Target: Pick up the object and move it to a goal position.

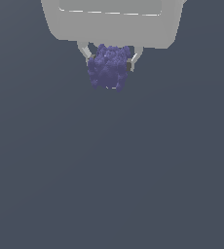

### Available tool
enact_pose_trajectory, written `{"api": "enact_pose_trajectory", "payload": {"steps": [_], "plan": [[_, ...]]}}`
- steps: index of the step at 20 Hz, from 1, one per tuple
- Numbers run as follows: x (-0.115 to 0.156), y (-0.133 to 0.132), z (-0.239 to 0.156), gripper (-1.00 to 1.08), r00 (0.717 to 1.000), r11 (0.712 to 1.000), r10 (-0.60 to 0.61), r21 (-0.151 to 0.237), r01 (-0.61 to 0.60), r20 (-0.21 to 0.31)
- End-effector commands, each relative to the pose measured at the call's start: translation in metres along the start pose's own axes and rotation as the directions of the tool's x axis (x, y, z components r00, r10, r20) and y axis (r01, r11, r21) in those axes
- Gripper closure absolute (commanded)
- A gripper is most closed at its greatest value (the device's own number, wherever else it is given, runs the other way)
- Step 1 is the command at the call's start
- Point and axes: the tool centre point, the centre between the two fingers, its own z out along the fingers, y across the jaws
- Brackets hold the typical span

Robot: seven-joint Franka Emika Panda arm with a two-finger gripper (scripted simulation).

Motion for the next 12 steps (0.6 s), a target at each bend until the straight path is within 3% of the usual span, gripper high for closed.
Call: {"api": "enact_pose_trajectory", "payload": {"steps": [1, 12], "plan": [[0.002, 0.001, -0.007, 1.08, 1.0, 1.0, 0.0, 0.0, 0.0, 0.0], [0.007, 0.003, -0.021, 1.08, 1.0, 1.0, 0.0, 0.0, 0.0, 0.0]]}}
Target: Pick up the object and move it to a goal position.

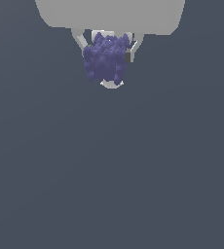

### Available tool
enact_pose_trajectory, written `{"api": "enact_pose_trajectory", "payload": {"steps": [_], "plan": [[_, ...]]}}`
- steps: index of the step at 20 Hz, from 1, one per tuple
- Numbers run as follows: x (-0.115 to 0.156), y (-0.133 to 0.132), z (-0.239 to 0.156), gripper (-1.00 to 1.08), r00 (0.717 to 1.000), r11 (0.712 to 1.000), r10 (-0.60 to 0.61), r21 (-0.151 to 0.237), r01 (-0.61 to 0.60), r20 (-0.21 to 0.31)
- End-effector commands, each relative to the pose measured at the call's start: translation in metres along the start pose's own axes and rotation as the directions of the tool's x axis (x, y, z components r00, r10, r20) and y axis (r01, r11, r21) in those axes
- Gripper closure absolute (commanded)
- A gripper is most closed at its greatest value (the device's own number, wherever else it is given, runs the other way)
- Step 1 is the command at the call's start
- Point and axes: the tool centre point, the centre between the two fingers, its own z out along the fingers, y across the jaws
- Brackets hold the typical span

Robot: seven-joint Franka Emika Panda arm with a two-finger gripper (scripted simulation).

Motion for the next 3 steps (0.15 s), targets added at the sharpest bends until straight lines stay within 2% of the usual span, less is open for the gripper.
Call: {"api": "enact_pose_trajectory", "payload": {"steps": [1, 3], "plan": [[0.0005, 0.0001, -0.0015, 1.08, 1.0, 1.0, 0.0, 0.0, 0.0, 0.0], [0.0006, 0.0001, -0.0017, 1.08, 1.0, 1.0, 0.0, 0.0, 0.0, 0.0]]}}
